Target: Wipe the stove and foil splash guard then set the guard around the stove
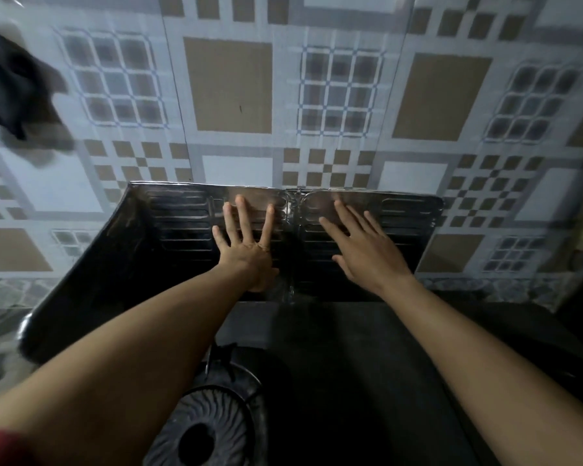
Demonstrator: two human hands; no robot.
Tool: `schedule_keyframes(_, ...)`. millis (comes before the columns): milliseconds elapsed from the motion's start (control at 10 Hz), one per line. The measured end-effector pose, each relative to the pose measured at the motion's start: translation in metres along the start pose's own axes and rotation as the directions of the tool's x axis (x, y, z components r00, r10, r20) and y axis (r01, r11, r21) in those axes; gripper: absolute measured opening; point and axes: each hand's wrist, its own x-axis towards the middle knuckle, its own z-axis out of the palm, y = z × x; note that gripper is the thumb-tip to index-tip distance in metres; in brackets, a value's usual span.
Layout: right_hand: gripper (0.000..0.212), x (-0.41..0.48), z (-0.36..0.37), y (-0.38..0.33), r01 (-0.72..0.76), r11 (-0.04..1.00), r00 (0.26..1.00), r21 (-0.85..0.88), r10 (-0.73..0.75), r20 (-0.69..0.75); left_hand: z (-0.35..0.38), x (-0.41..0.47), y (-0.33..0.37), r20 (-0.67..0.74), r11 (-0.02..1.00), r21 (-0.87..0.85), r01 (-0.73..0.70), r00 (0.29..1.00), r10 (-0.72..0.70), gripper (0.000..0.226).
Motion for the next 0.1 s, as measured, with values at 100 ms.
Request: schedule_keyframes(100,0.056,-0.025,-0.05,-0.0019,-0.099,0.991,0.995,0.086,0.101,-0.01,-0.0248,-0.0291,0.0014,-0.017,0.989,-0.12,-0.082,0.997,0.081,0.102)
